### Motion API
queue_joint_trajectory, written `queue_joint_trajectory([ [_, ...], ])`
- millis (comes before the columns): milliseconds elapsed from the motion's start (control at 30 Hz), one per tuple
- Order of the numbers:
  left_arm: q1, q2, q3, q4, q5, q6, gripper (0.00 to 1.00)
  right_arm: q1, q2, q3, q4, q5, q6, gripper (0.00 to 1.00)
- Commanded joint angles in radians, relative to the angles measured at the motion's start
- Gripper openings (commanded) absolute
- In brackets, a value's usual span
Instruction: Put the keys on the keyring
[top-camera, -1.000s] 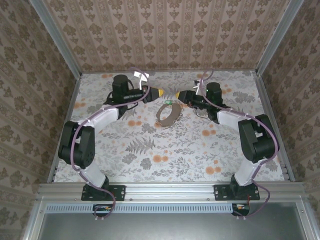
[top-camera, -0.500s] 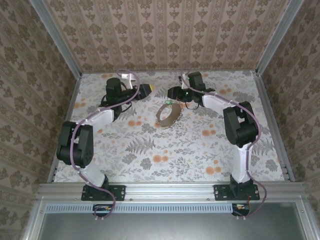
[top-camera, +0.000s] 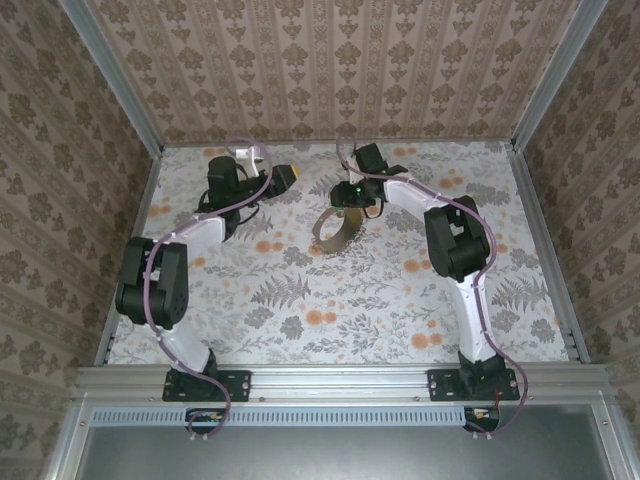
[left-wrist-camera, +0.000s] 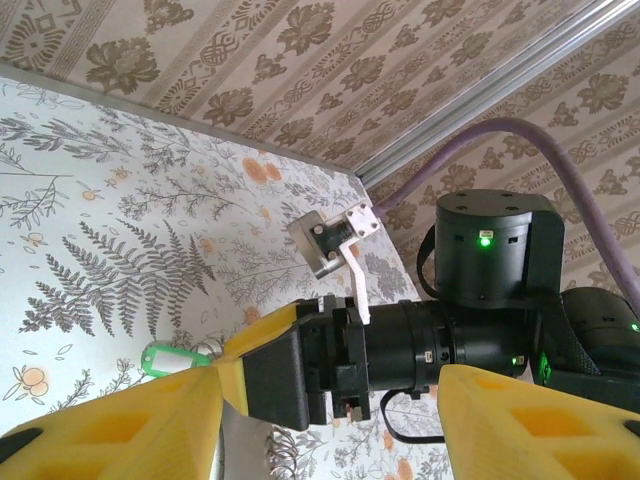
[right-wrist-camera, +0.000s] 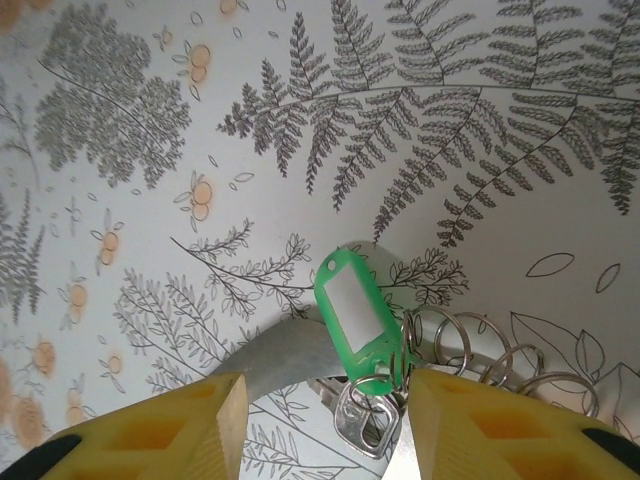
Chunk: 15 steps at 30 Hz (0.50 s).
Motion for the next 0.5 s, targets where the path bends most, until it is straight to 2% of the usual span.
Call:
queue_joint_trajectory([
  [0,0.015,0.021,-0.002,0.073,0.026,-0.039,0.60,0.011,0.038,0.057,-0.077,0.051,-0.036,0.47],
  [400,0.049,0.100,-0.022,0.271,0.067,-0.175,0.60,0.013,0.115,0.154,-0.113,0.066,-0.033,0.41],
  [467,0.057,0.114,-0.022,0.292,0.070,-0.198,0.60,0.014,0.129,0.167,-0.121,0.064,-0.032,0.37],
])
